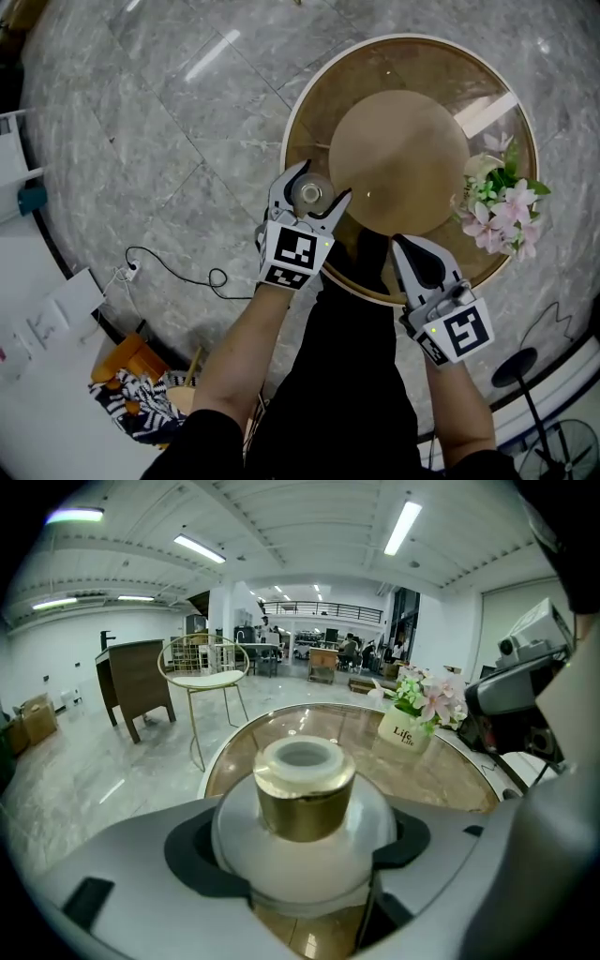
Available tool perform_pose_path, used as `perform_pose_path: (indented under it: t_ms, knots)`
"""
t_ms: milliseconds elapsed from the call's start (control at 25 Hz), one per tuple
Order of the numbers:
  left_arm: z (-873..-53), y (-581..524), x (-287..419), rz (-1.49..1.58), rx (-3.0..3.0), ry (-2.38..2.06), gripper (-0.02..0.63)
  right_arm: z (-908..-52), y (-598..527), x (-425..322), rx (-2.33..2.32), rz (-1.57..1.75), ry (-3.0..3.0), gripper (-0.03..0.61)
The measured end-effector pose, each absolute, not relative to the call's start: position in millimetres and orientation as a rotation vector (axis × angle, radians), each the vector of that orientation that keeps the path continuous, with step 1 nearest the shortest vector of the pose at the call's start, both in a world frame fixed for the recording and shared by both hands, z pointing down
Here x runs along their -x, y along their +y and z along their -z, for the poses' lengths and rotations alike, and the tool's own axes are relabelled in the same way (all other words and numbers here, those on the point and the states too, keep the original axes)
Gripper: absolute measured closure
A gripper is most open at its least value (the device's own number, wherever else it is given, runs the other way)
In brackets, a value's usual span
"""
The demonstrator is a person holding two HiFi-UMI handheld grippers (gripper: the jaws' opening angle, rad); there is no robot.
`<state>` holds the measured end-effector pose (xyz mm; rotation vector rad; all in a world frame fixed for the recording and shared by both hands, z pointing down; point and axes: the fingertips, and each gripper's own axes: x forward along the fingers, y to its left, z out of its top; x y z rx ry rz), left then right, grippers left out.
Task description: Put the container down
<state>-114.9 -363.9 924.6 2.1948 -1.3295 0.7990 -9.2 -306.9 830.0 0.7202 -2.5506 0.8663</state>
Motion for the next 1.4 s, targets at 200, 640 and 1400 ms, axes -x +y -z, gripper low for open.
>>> perform_pose_path:
  t_ms: [200,640,1400]
  knots:
    - [-940,-377,116,-0.805,-2.175,-1.326,0.278,-845,-300,4,-0.703,-0.922,-2.509,0.565]
    - [-954,-399,111,-0.804,-2.186,-1.326,0.276,-853,-335,18,-0.644,-0.858,-2.526,0.565]
    - [-949,-408,105,-0.887,-2.207,-1.383,0.264,-842,-322,10,-0.547,-0.816,-2.53,0.565]
